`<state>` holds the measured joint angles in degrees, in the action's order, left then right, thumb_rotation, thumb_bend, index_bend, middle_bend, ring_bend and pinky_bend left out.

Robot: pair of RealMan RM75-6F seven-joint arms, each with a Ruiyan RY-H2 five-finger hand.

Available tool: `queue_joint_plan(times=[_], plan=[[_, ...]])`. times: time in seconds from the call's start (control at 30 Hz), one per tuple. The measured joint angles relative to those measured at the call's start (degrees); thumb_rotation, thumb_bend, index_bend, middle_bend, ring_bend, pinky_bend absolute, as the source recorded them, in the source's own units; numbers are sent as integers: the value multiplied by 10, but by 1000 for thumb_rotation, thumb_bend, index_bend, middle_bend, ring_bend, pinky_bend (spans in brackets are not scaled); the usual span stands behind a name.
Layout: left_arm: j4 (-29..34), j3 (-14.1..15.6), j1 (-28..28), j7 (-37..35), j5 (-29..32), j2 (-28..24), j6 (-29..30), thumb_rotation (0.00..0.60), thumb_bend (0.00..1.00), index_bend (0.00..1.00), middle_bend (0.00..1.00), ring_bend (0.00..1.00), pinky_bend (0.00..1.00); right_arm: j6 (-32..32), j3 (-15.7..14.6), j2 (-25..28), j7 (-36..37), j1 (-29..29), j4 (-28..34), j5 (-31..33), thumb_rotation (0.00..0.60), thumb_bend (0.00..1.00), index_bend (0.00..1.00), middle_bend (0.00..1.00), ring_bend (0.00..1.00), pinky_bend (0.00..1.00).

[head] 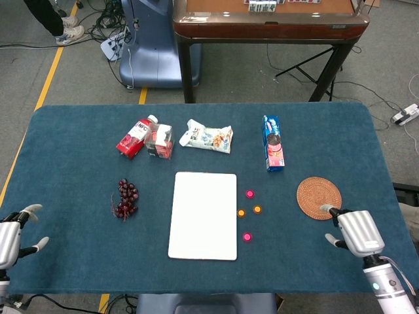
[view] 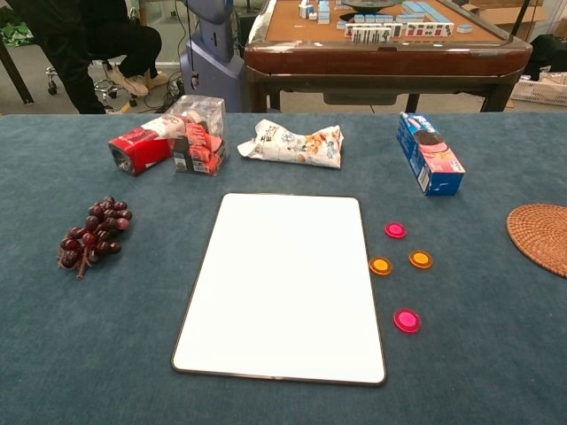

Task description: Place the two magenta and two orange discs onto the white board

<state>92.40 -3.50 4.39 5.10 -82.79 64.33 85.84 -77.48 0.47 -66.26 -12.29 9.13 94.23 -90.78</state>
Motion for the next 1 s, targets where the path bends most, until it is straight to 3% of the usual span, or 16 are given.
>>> queue_joint_plan(times=[0.1,0.33,0.57,1.0], plan=[[0,-4,-1,-8,4,-3,2,600,26,339,465,407,538,15,-1,-5,-38,13,17,-9,600,18,390,997,1000,1000],[0,-9,-5,-16,7,-6,12,600,25,345,465,391,540,88,-1,-12,-111,52,73,-3,600,17,399,1000,1000,1000],[-3,-10,-6,-29,11,-9,8,600,26,346,466,391,540,151,5,-51,-216,86,116,65,600,18,399,1000,1000,1000],[-9,-12,-3,-37,20,-10,-5,600,26,347,465,391,541,187,15,-112,-318,128,140,193,600,24,410,1000,1000,1000]])
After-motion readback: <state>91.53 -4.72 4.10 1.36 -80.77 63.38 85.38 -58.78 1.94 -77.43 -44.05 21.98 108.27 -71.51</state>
